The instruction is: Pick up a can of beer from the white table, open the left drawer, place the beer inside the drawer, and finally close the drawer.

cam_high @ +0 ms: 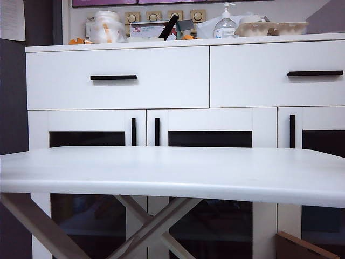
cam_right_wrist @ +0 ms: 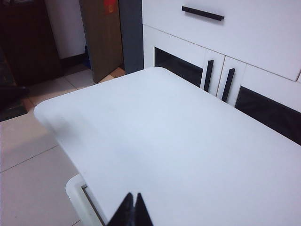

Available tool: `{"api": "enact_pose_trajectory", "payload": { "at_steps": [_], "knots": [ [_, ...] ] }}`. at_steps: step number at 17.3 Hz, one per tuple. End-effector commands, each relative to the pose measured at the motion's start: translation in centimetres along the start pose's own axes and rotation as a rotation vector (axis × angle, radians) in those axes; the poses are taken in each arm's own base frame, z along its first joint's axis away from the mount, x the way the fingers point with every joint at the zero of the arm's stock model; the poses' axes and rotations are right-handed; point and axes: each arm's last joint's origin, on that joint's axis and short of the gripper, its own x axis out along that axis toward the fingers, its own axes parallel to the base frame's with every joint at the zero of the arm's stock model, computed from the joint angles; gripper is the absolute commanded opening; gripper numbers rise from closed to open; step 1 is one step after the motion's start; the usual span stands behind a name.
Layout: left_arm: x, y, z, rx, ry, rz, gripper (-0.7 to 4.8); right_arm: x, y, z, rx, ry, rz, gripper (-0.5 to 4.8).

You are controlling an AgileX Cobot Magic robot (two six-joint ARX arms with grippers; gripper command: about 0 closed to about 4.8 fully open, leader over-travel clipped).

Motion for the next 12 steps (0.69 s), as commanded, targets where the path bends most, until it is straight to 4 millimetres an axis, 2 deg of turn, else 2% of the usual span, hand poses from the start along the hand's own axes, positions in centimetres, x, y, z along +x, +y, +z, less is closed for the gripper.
{"api": "enact_pose_trajectory", "payload": {
  "at_steps": [1, 5, 12],
  "knots": [
    [0.2, 0.0, -0.6, 0.002, 0.005, 0.086, -0.06, -0.1, 0.0, 0.2, -0.002, -0.014, 0.003, 0.00],
    [0.3, -0.3, -1.7, 0.034, 0.066, 0.059, -0.06, -0.1, 0.0, 0.2, -0.002, -0.014, 0.003, 0.00],
    [0.3, 0.4, -1.7, 0.060, 0.058, 0.103, -0.06, -0.1, 0.0, 0.2, -0.002, -0.014, 0.003, 0.00]
  ]
}}
